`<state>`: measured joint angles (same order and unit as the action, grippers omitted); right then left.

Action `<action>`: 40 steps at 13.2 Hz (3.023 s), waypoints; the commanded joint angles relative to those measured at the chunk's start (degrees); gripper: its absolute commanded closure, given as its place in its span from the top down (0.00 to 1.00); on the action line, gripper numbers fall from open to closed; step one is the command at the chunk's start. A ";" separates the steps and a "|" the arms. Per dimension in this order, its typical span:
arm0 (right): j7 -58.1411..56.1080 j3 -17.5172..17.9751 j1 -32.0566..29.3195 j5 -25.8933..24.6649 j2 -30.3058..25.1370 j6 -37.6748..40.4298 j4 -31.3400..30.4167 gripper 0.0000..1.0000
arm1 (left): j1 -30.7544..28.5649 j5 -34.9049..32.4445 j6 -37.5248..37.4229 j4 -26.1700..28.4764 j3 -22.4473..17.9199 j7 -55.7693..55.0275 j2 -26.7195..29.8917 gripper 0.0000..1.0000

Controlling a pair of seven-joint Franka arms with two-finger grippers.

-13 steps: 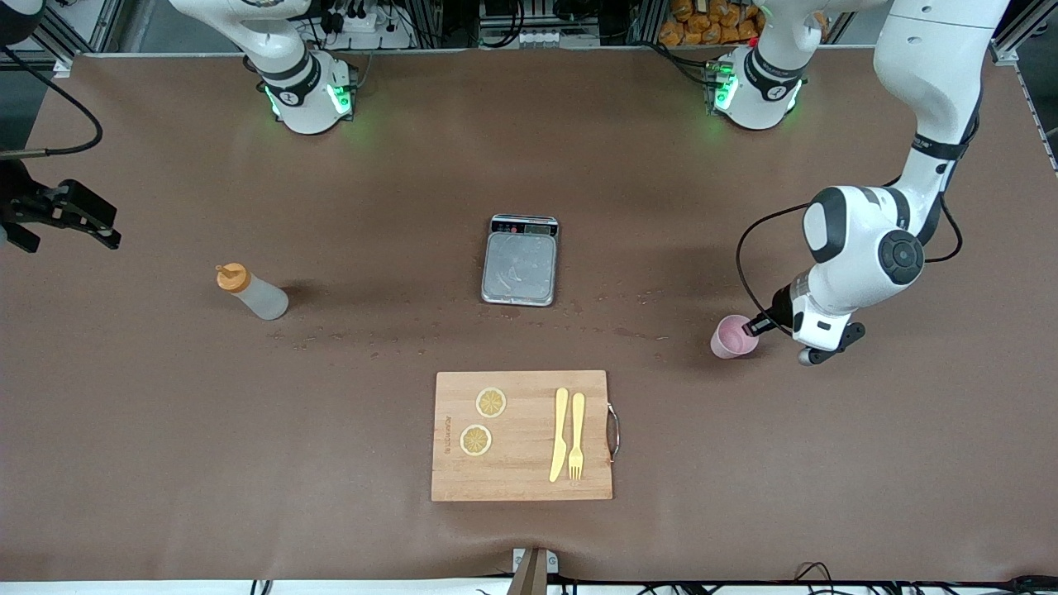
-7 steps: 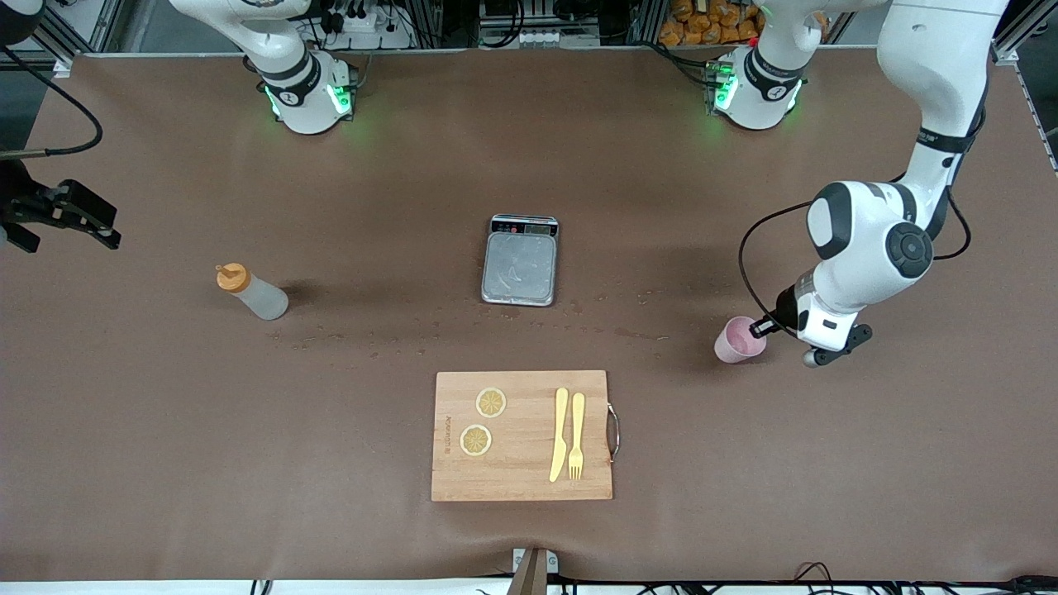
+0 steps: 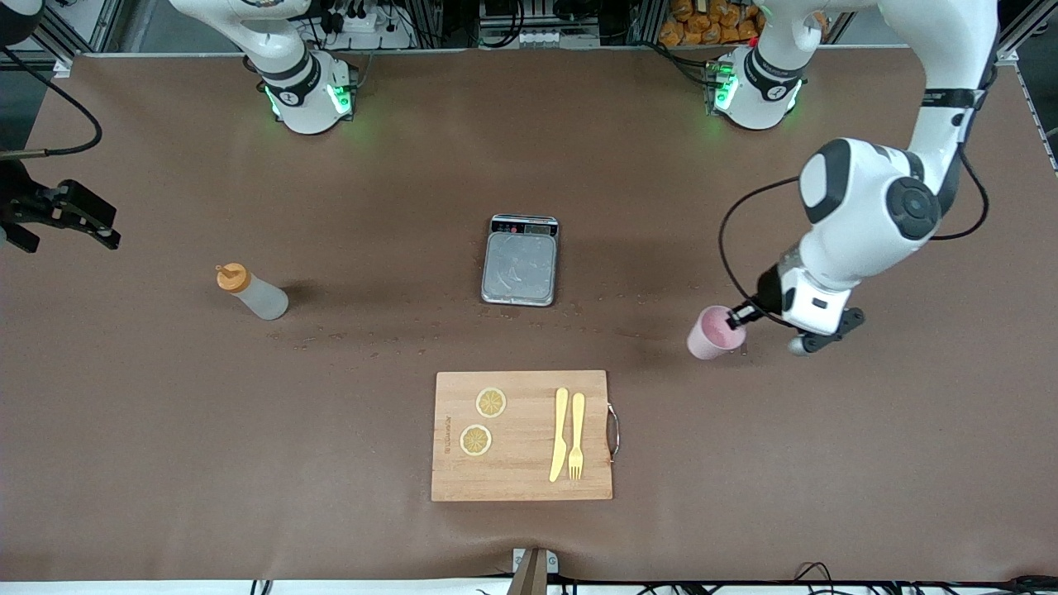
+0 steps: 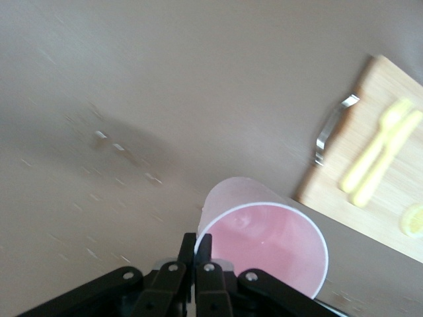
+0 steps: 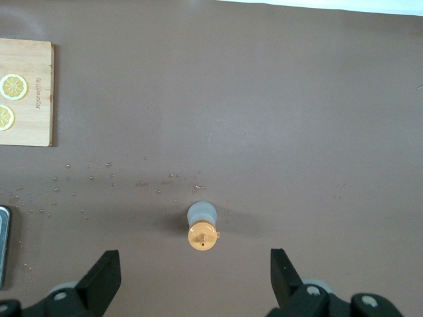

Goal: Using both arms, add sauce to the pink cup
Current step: 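Carry the pink cup with the left gripper onto the silver scale, then release the cup and raise the left gripper while the right gripper reaches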

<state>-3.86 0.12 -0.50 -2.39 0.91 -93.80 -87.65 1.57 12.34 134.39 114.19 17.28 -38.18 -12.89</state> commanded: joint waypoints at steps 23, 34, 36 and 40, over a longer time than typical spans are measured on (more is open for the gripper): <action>2.88 -0.03 -9.25 5.45 3.04 8.10 0.72 1.00 | 23.65 -15.33 -0.88 -13.82 9.71 -37.40 -19.98 0.00; 24.65 -0.03 -19.00 19.69 16.30 14.79 -0.33 1.00 | 15.24 -15.41 -12.11 -14.52 9.88 -25.13 -10.51 1.00; 34.40 -0.03 -22.43 25.48 18.85 15.23 -0.68 1.00 | 11.89 -15.33 -15.54 -14.52 9.97 -18.28 -7.08 1.00; 39.95 -0.03 -24.81 28.48 22.46 17.16 -1.65 1.00 | 4.68 -14.45 -21.17 -14.61 10.15 -5.26 -0.84 1.00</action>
<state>31.11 -0.84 -23.80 23.42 21.86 -77.29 -89.11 8.95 -1.71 116.02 98.51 26.81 -48.11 -17.52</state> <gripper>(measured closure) 0.000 0.000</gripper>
